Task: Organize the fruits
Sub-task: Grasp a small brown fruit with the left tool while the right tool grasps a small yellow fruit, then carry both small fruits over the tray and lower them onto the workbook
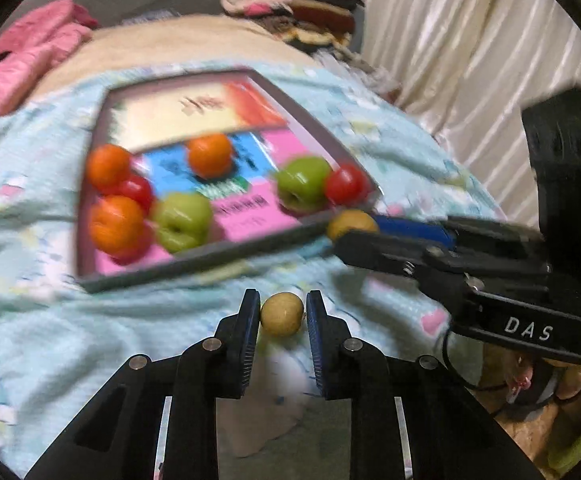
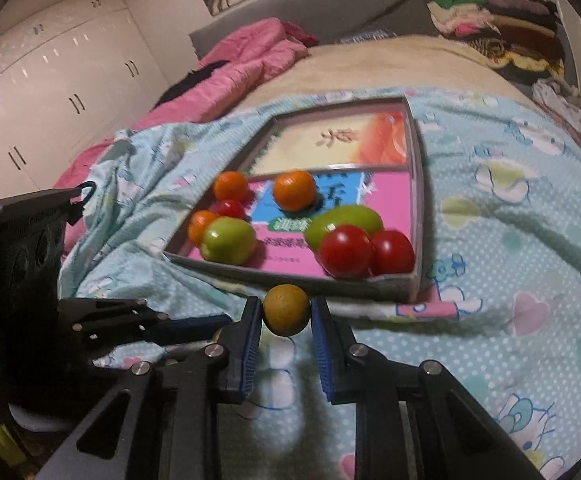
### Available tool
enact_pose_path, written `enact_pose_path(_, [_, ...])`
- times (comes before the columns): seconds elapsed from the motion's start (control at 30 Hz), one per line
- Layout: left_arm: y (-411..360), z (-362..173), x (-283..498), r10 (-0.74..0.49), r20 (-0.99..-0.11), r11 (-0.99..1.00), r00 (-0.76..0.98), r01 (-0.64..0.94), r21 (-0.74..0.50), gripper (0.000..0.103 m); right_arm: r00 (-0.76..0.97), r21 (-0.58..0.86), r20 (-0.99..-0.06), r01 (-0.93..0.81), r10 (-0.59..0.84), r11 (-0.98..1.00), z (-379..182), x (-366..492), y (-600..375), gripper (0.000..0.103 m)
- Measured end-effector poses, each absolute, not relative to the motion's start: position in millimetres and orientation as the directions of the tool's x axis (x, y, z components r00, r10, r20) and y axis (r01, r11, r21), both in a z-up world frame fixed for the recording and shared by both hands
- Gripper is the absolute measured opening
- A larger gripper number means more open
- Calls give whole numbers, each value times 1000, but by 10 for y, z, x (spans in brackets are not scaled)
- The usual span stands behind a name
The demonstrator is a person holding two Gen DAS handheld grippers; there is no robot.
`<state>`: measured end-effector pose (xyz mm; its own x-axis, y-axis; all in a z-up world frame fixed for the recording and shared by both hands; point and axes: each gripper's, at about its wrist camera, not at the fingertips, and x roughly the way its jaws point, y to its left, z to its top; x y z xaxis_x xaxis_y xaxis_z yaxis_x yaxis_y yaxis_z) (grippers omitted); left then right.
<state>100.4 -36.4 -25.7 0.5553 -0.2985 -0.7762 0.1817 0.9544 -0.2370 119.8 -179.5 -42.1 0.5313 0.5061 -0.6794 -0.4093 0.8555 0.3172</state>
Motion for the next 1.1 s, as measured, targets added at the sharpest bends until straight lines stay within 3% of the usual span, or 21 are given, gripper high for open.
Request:
enact_pose_path(0.43, [497, -37, 1131, -162, -716, 964, 679, -46, -262, 24, 611, 284, -611, -425, 504, 860, -182, 1244, -1699, 26])
enact_pose_path(1.1, [323, -262, 1299, -163, -767, 976, 621, -10, -216, 24, 632, 108, -647, -478, 427, 872, -281, 1421, -1236, 26])
